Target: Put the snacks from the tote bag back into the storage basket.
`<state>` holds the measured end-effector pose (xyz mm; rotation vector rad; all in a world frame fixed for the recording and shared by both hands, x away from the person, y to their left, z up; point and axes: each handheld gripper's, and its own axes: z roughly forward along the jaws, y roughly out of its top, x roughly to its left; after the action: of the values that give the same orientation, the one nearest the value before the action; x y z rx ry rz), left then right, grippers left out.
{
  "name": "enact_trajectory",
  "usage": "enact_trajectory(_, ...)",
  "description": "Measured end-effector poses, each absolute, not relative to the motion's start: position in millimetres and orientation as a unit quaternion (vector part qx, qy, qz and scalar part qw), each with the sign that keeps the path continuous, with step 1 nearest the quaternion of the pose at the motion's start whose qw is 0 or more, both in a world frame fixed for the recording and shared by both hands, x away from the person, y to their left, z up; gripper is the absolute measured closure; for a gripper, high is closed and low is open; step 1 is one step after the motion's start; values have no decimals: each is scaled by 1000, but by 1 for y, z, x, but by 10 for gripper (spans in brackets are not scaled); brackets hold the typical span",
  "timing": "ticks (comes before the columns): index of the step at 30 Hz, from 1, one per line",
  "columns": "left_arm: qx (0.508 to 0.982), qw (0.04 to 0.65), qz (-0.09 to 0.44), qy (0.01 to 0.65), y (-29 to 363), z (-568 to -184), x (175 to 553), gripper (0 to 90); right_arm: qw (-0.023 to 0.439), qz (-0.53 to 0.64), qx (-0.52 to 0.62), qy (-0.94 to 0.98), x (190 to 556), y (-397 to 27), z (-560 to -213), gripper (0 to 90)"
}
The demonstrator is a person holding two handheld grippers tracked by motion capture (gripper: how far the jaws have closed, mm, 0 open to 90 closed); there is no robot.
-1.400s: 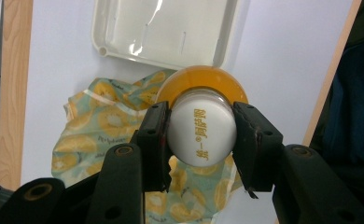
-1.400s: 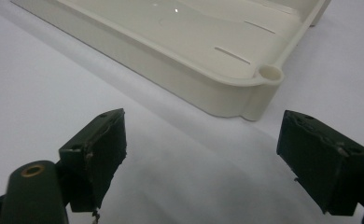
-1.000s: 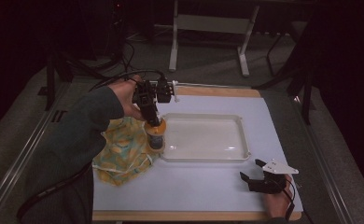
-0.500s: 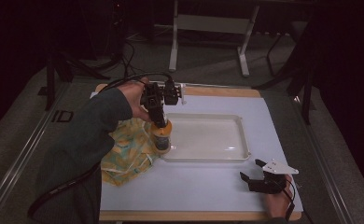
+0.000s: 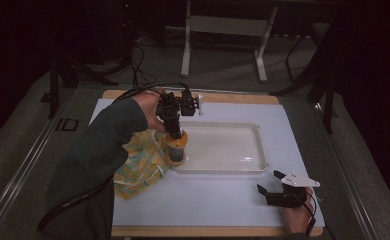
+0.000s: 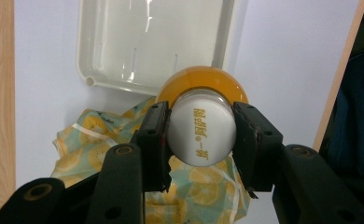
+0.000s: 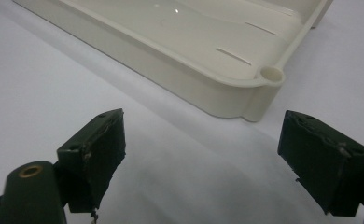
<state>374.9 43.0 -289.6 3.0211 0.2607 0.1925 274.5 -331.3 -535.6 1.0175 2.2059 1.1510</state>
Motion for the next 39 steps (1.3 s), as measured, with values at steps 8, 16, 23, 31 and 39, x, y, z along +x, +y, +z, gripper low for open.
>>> enact_trajectory(8, 993, 59, 57, 85, 39, -296, 377, 591, 226, 417, 369, 799, 274, -331, -536, 145)
enact_trajectory(16, 993, 59, 57, 80, 34, -303, 379, 590, 228, 417, 369, 799, 274, -331, -536, 144)
enact_trajectory(23, 993, 66, 48, 89, 34, -309, 385, 591, 228, 416, 368, 799, 274, -331, -536, 144)
enact_trajectory(31, 992, 68, 50, 94, 33, -315, 391, 590, 229, 417, 368, 799, 274, -331, -536, 144)
enact_trajectory(39, 992, 72, 54, 93, 29, -318, 391, 591, 229, 417, 368, 799, 274, -331, -536, 144)
